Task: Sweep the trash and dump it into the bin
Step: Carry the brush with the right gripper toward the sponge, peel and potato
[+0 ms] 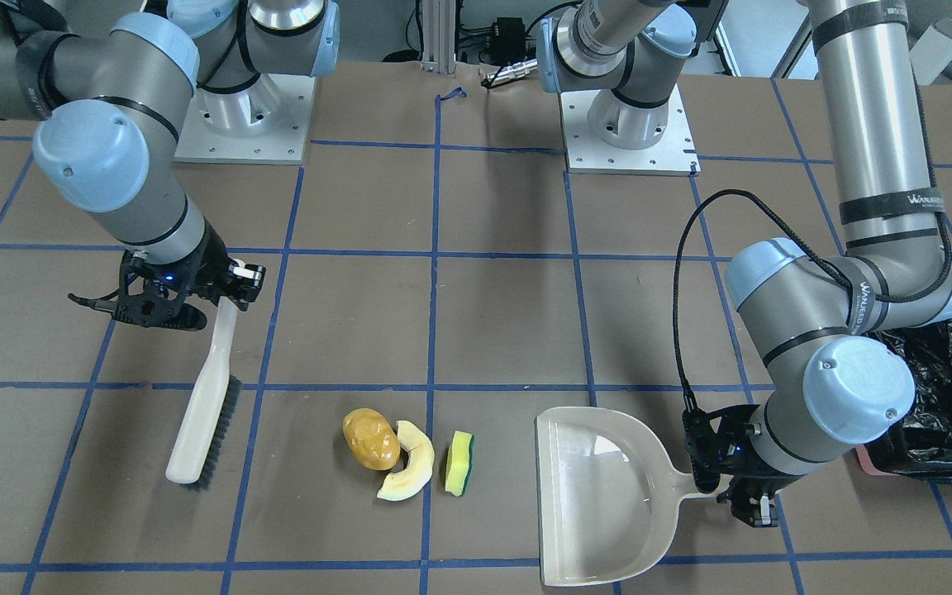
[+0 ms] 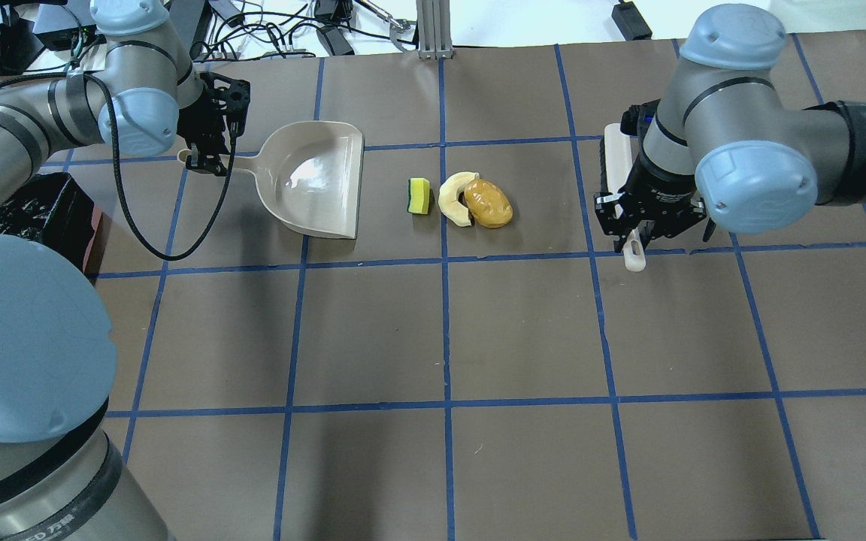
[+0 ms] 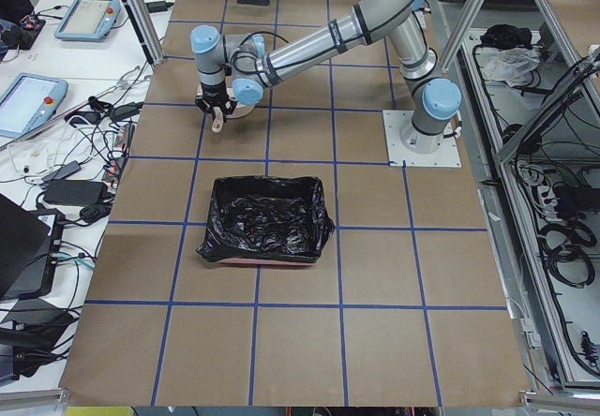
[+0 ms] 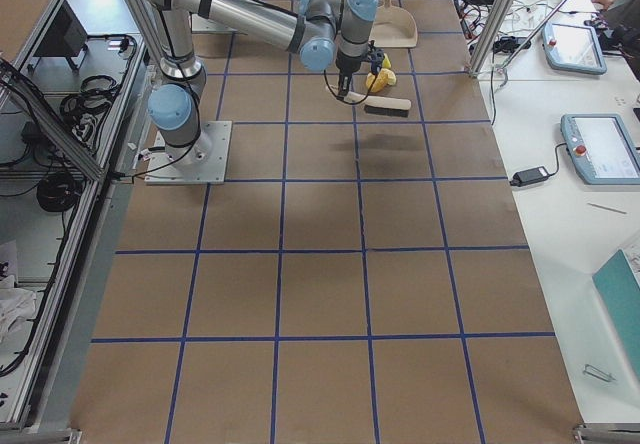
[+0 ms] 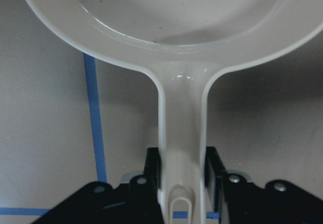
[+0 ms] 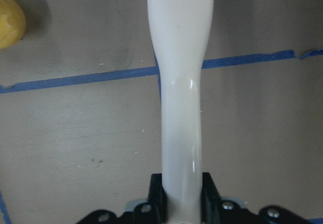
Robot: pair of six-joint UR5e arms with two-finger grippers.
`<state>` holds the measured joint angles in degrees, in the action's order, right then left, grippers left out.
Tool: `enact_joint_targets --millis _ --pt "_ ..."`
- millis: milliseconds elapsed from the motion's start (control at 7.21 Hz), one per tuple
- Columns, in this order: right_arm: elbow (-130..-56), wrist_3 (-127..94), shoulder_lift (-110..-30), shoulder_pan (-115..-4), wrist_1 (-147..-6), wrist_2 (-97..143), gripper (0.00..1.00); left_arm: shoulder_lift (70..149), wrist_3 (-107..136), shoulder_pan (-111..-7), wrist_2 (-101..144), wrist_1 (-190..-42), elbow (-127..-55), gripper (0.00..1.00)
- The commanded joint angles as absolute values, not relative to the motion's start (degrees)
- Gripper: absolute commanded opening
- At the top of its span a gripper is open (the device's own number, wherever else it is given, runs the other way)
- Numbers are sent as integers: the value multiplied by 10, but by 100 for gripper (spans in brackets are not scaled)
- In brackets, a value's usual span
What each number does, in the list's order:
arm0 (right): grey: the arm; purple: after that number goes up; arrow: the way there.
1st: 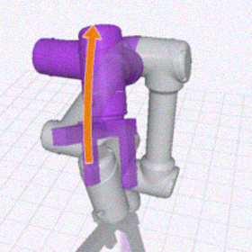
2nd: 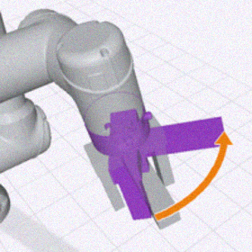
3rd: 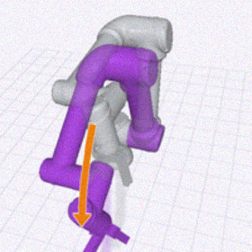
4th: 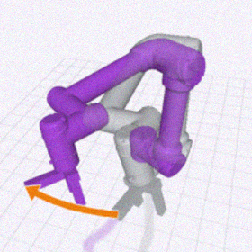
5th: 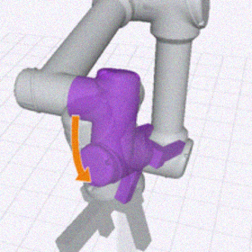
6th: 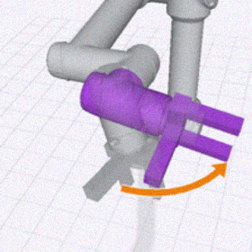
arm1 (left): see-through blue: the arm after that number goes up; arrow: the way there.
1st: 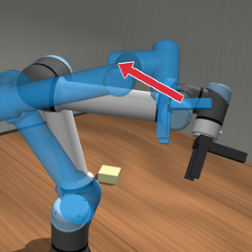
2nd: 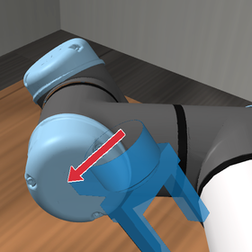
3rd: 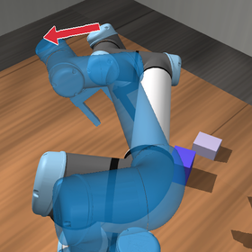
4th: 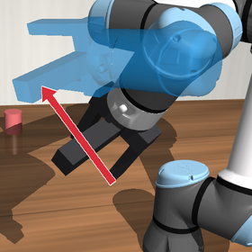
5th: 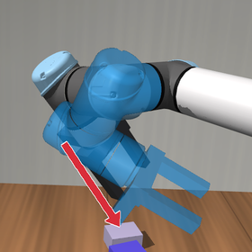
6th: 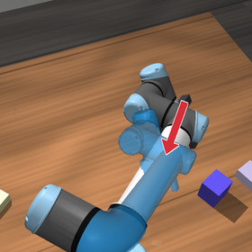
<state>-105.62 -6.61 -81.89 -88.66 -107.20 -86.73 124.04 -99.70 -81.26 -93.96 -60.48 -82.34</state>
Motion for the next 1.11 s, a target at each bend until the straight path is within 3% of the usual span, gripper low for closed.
enact_joint_targets --millis 0,971 --pt "-1060 -159 -826 -940 -1065 -826 0 1239 -999 -813 -945 -606 -825 0" --pt "-1072 -260 -796 -1016 -1096 -866 0 1230 -998 -819 -950 -628 -828 0"
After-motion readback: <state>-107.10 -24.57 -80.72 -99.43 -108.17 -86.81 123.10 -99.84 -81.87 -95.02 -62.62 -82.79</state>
